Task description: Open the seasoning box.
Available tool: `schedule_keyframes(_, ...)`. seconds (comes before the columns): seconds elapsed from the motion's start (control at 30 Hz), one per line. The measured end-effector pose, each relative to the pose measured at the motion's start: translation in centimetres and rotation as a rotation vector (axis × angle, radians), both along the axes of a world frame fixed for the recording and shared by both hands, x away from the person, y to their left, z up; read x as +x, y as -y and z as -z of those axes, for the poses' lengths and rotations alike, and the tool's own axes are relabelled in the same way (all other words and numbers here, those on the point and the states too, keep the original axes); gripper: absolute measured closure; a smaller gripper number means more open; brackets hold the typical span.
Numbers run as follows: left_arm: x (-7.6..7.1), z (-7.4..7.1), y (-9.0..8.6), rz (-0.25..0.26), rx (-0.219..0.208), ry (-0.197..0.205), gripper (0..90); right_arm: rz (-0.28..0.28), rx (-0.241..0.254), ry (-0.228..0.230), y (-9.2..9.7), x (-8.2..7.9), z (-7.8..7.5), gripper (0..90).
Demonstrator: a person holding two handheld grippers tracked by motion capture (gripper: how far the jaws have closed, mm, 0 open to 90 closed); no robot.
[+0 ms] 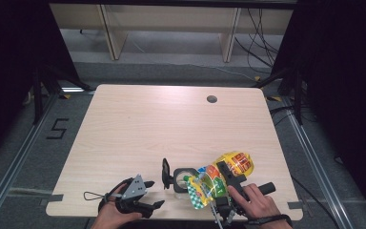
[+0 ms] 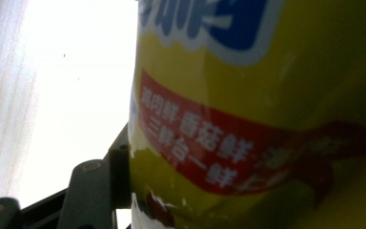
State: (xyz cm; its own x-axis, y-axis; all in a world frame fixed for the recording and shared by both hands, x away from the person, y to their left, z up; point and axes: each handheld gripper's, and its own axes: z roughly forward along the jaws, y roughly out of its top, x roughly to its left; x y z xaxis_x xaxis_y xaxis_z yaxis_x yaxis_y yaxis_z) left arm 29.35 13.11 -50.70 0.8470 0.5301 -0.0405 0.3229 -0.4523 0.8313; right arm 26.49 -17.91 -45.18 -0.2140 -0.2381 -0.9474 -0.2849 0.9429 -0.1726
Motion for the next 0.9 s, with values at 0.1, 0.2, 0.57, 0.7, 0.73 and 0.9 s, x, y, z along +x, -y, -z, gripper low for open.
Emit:
schedule_keyframes(0.1,-0.07,0.03,0.04,-0.001,0.002,-0.001,26.9,-0.031,-0.016,0.011,-0.16,0.04,0.02,41.5)
schedule_keyframes(0.2,-0.04,-0.09,0.0,0.01,0.015,-0.017,26.9,-0.013,-0.009,-0.003,-0.1,0.02,0.15,41.5)
schedule_keyframes(0.57,-0.1,-0.01,0.11,0.003,-0.003,-0.006,26.9,-0.04,-0.091,0.057,-0.44,-0.28,0.05,41.5)
schedule_keyframes(0.7,-0.11,-0.07,0.05,0.001,0.004,-0.006,26.9,-0.034,-0.087,0.051,-0.53,-0.42,0.18,41.5)
schedule_keyframes(0.73,-0.08,-0.1,0.05,0.006,0.003,-0.011,26.8,-0.04,-0.094,0.053,-0.58,-0.39,0.17,41.5)
schedule_keyframes(0.9,-0.09,-0.08,0.06,0.003,0.003,-0.009,26.9,-0.044,-0.094,0.048,-0.73,-0.65,0.43,41.5)
